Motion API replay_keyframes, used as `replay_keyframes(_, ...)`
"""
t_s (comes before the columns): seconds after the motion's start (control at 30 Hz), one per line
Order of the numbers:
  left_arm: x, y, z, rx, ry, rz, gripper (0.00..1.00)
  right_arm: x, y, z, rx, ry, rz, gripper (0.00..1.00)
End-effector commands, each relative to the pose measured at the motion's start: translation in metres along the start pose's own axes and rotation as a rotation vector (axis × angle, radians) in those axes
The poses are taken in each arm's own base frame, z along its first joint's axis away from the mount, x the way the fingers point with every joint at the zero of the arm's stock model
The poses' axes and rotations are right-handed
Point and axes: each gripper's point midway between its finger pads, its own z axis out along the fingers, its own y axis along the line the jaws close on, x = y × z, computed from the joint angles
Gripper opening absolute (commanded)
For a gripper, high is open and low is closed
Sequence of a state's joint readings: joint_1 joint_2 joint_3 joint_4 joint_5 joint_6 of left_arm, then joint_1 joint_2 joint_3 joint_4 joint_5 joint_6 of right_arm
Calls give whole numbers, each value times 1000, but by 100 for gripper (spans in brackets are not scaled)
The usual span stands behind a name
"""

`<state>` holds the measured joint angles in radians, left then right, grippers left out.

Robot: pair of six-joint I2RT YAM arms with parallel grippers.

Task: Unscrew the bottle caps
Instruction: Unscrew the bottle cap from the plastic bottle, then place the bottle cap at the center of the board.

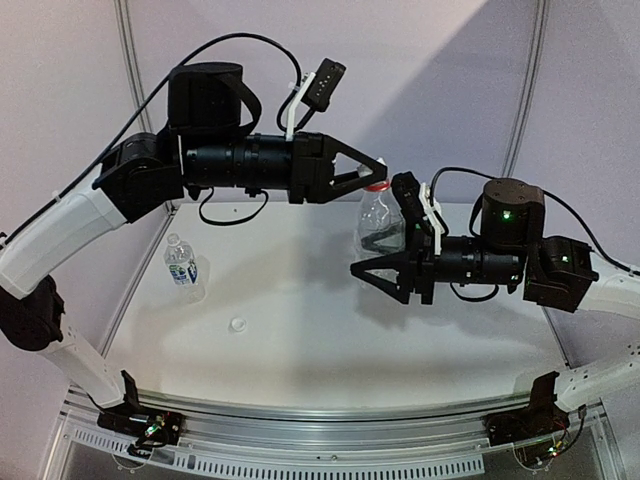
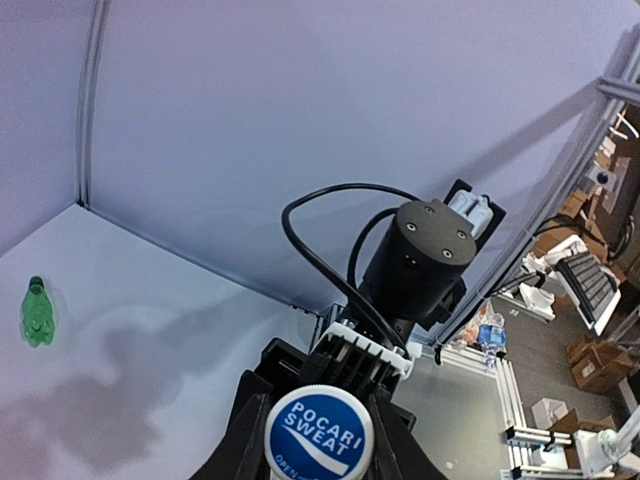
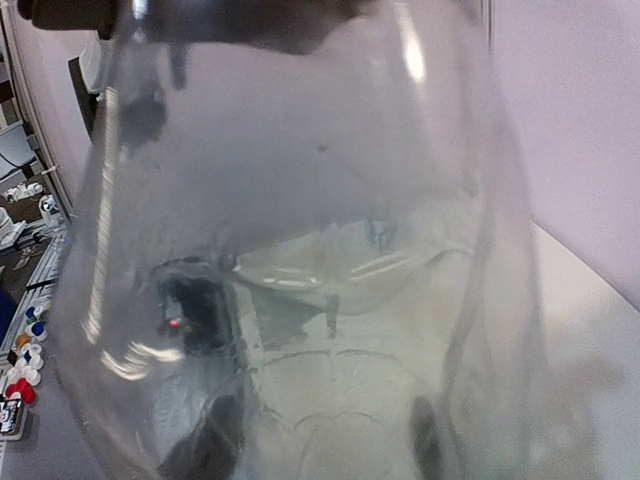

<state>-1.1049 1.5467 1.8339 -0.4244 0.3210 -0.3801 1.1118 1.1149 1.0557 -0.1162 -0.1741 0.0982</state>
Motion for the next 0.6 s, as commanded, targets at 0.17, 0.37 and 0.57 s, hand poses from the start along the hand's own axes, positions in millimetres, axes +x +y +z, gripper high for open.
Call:
replay_keyframes(0.17, -40, 7, -28, -52, -126, -103, 15, 25, -15, 7, 80, 79, 14, 0)
replay_keyframes(0.37, -57, 3, -55, -55, -197, -116, 15, 33, -17, 10, 86, 101, 20, 0)
replay_keyframes(0.57, -65, 7, -77, -77, -239, -134, 15, 39, -19, 15, 90, 120, 21, 0)
